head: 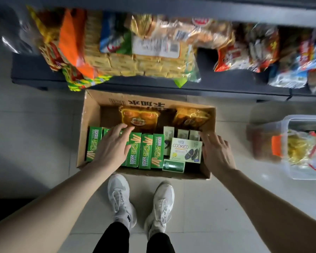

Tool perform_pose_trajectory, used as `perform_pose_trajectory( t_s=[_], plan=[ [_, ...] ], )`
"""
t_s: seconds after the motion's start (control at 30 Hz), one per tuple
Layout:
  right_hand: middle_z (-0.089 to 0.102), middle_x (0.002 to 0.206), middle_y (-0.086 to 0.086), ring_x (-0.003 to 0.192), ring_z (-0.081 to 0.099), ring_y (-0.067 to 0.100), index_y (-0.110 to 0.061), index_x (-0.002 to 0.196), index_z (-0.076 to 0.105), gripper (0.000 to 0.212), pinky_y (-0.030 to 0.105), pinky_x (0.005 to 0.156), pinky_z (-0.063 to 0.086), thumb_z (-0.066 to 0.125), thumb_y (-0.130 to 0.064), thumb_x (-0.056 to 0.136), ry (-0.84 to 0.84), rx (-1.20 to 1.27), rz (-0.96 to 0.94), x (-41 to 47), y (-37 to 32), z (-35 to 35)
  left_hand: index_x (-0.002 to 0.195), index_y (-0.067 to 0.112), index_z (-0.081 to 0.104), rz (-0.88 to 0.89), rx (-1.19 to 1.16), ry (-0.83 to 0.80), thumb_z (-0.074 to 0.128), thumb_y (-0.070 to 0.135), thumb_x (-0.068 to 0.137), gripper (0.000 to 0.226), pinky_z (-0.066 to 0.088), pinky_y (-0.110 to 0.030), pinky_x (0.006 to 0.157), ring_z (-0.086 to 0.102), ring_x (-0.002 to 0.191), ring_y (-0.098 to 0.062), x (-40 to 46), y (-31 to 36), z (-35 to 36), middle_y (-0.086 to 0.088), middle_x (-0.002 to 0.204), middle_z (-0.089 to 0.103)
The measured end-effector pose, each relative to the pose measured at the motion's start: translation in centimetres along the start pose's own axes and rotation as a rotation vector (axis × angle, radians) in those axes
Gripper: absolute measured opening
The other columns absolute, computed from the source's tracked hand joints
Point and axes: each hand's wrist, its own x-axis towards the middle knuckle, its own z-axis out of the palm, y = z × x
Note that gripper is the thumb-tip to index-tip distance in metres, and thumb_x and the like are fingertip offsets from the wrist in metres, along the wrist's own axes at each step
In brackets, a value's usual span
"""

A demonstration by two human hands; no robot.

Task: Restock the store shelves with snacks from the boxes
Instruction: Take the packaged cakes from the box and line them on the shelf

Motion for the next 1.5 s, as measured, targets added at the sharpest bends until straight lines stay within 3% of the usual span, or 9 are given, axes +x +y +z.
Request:
perform_pose_trajectory(
  t_s=[0.23,0.43,0.6,0.8,0.97,1.1,1.2,1.37,1.5],
  plan=[
    [0.049,0.141,0.017,0.122,0.053,0.038,-0.014,0.141,0.048,0.059,0.055,0.101,0.043,0.062,0.003,0.087,0.118,-0.047,-0.018,9.7,2.0,6.2,0.147,0.012,0.04,0.01,0.066,-0.027,0.064,0.017,0.093,0.059,0.044,-0.045,0.108,0.044,0.135,-0.031,9.4,-2.6,6.3,-0.013,0.152,0.039],
    [0.045,0.147,0.015,0.124,0.052,0.038,-0.015,0.146,0.041,0.056,0.054,0.101,0.044,0.06,-0.007,0.094,0.145,-0.059,-0.015,12.6,2.5,9.3,0.154,0.017,0.029,0.023,0.155,-0.103,0.057,0.016,0.098,0.062,0.032,-0.044,0.116,0.033,0.143,-0.03,14.5,-3.5,9.4,-0.009,0.16,0.028],
    [0.057,0.133,0.015,0.114,0.052,0.037,-0.016,0.144,0.045,0.058,0.051,0.094,0.046,0.069,-0.022,0.092,0.113,-0.169,0.021,12.6,2.7,10.4,0.157,0.023,0.018,-0.017,0.333,-0.207,0.059,0.034,0.097,0.073,0.041,-0.042,0.103,0.045,0.127,-0.033,16.1,-4.0,11.0,-0.011,0.156,0.037],
    [0.068,0.113,0.011,0.109,0.051,0.035,-0.016,0.125,0.064,0.038,0.044,0.089,0.041,0.074,-0.022,0.089,0.052,-0.171,0.065,13.1,2.0,9.0,0.129,0.021,0.051,0.012,0.431,-0.231,0.058,0.04,0.096,0.038,0.04,-0.037,0.085,0.047,0.106,-0.028,15.1,-4.0,10.1,-0.005,0.115,0.063],
    [0.065,0.122,0.012,0.115,0.055,0.036,-0.013,0.127,0.053,0.04,0.048,0.098,0.041,0.068,-0.031,0.094,0.031,0.118,0.278,11.7,1.5,4.9,0.122,0.007,0.058,-0.027,0.301,-0.073,0.071,0.023,0.088,0.04,0.041,-0.049,0.101,0.053,0.114,-0.039,11.7,-4.3,5.8,-0.019,0.114,0.064],
    [0.065,0.113,0.015,0.102,0.06,0.036,-0.011,0.128,0.047,0.039,0.043,0.083,0.044,0.062,-0.03,0.098,-0.002,0.193,0.367,8.8,0.0,-0.5,0.112,0.001,0.054,-0.107,0.185,0.012,0.068,0.013,0.087,0.031,0.05,-0.049,0.075,0.06,0.088,-0.042,8.4,-3.9,-0.1,-0.024,0.102,0.06],
    [0.065,0.117,0.017,0.096,0.061,0.039,-0.017,0.139,0.04,0.043,0.037,0.07,0.039,0.055,-0.029,0.1,-0.065,0.285,0.449,6.4,-1.6,-5.6,0.113,0.001,0.049,-0.18,0.057,0.046,0.063,0.018,0.09,0.031,0.052,-0.054,0.074,0.06,0.089,-0.045,6.4,-3.5,-4.7,-0.027,0.102,0.059],
    [0.063,0.126,0.015,0.103,0.061,0.043,-0.039,0.158,0.009,0.079,0.041,0.08,0.047,0.06,-0.03,0.098,-0.108,0.522,0.472,2.4,-4.3,-15.0,0.114,0.003,0.046,-0.274,-0.06,0.059,0.051,0.03,0.099,0.031,0.054,-0.053,0.073,0.061,0.091,-0.044,2.4,-1.1,-13.6,-0.026,0.106,0.06],
    [0.065,0.123,0.005,0.103,0.063,0.032,-0.049,0.152,0.021,0.078,0.044,0.087,0.054,0.067,-0.034,0.091,-0.174,0.62,0.413,-1.0,-6.1,-23.0,0.121,0.008,0.043,-0.3,-0.075,0.045,0.044,0.035,0.102,0.033,0.053,-0.052,0.075,0.063,0.093,-0.043,-2.1,1.3,-20.9,-0.022,0.112,0.062]
  ],
)
